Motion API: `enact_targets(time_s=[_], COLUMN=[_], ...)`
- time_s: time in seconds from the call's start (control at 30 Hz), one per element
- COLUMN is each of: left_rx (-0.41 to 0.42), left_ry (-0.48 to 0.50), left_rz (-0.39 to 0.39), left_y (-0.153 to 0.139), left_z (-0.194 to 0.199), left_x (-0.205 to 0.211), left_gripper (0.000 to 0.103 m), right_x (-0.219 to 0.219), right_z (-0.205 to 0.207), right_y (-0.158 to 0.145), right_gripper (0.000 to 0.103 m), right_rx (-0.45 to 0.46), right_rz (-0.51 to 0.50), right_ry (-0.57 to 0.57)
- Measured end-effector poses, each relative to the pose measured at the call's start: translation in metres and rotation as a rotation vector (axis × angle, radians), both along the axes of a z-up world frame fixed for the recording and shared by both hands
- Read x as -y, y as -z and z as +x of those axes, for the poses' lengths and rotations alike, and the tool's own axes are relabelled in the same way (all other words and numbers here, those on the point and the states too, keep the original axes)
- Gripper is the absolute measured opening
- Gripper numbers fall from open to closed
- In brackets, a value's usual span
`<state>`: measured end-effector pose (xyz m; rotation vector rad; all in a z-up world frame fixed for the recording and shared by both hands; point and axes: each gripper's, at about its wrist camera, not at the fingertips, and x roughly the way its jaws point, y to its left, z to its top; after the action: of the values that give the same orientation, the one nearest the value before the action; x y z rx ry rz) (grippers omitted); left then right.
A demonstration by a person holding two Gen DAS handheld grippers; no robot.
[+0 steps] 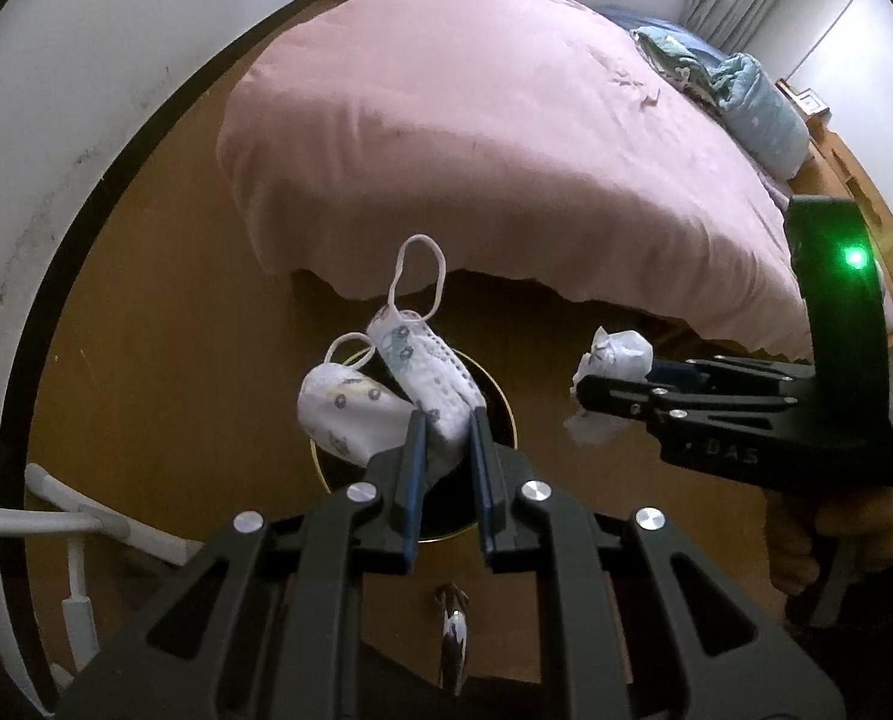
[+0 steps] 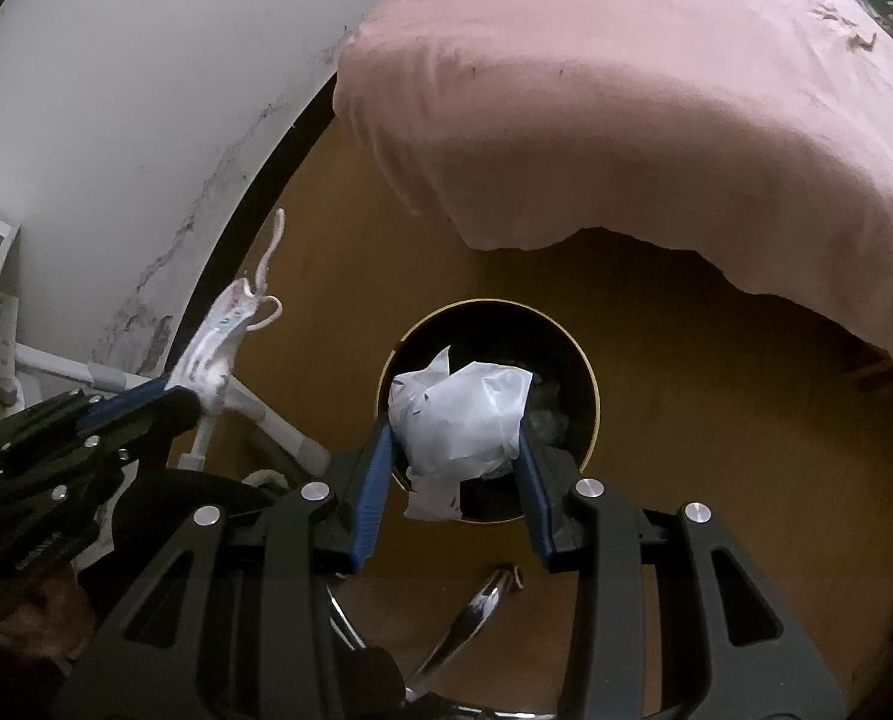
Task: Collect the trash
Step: 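Carry masks and plastic bag over the bin and open both tools to drop them, then swing both open tools back over the desk toward the remaining items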
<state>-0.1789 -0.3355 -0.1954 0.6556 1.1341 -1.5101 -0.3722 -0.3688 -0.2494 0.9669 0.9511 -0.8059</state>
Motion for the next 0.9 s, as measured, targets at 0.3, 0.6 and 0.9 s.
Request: enact_targets(time_s=[0.3,0.6,0.9], left_rx=[-0.002,0.002,0.083], left_ry=[0.006,0.018,-0.020], left_rz=[0.012,0.013,-0.075], left_y=[0.002,-0.002,-0.054], left_z=[-0.002,-0.005,0.004], left_x=[0.008,0.014,-0.012], left_gripper=[0.015,0.020,0.085], right_x=[-0.001,0.002,-0.009], right_z=[-0.003,-0.010,-0.004], right_y=[-0.001,-0.005,-0.041], right_gripper=[0.039,0.056,0.068], right_rx=[0.010,0.038,0.028], right_rz=[0.005,-0.004,-0.100], right_ry=[0.005,0.038,0.027])
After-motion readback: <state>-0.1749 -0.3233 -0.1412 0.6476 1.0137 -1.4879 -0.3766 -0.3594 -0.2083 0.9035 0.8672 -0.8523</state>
